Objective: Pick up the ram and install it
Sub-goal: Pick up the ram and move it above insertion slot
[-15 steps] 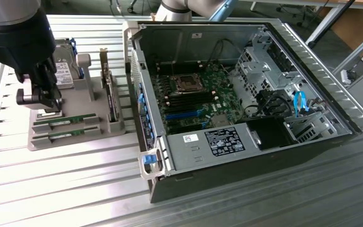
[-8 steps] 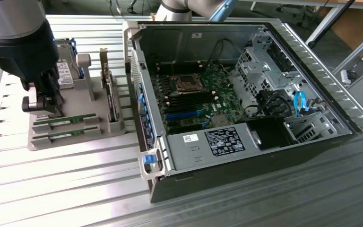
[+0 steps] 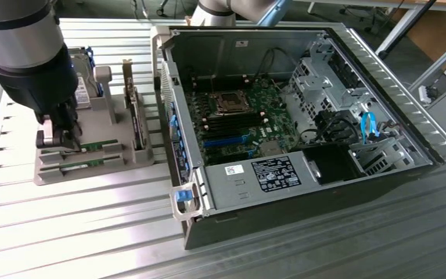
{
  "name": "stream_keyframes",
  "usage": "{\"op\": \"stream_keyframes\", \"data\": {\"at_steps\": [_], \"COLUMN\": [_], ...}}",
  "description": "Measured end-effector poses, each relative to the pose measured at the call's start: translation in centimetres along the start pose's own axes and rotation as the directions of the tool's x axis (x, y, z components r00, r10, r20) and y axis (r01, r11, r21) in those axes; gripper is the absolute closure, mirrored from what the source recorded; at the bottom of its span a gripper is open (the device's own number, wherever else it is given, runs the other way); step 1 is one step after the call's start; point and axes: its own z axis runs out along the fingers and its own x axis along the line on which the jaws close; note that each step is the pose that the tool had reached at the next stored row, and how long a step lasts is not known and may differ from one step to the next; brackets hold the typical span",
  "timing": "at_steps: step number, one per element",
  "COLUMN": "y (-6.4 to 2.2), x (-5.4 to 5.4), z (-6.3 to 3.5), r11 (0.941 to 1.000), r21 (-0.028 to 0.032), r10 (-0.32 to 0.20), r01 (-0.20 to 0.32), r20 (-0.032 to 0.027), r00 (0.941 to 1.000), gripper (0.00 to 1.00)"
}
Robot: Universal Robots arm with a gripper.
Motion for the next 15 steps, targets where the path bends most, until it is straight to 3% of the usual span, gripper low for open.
{"op": "stream_keyframes", "data": {"at_steps": [10,12,15], "y": [0.01,0.02,-0.01], "x": [-1.0,-1.0,-1.0], "z": [2.37,2.61,3.18], "r11": [0.9998,0.9971,0.9961], "r21": [0.0003,0.0009,0.0011], "r10": [-0.022,-0.077,-0.088], "r01": [0.022,0.077,0.088], "r20": [0.0,-0.0004,-0.0006], "r00": [0.9998,0.9971,0.9961], "gripper": [0.65,0.65,0.65]}}
